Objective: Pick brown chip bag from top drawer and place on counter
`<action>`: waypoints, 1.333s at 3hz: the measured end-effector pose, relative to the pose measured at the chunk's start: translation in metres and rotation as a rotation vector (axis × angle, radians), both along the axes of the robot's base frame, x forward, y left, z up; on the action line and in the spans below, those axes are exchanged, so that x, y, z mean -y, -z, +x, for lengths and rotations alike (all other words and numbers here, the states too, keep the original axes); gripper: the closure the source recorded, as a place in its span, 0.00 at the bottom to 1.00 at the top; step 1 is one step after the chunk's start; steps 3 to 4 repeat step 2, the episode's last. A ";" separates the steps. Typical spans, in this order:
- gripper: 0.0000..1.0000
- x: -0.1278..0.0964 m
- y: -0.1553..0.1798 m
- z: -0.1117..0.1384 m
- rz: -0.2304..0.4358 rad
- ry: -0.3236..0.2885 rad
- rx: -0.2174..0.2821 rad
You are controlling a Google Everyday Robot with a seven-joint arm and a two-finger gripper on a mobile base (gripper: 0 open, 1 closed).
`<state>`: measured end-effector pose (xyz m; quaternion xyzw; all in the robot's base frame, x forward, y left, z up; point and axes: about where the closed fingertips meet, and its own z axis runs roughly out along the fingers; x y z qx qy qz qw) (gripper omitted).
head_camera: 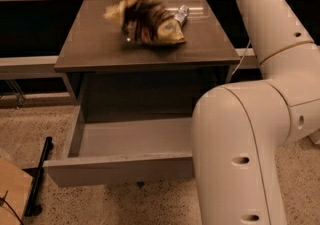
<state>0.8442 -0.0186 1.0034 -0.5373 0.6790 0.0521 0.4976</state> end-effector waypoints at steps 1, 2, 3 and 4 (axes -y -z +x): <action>0.00 -0.002 0.003 0.001 0.000 -0.003 -0.004; 0.00 -0.002 0.003 0.001 0.000 -0.003 -0.004; 0.00 -0.002 0.003 0.001 0.000 -0.003 -0.004; 0.00 -0.002 0.003 0.001 0.000 -0.003 -0.004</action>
Offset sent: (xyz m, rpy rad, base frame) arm 0.0007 0.0024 -0.0028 -0.0005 0.0038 0.0029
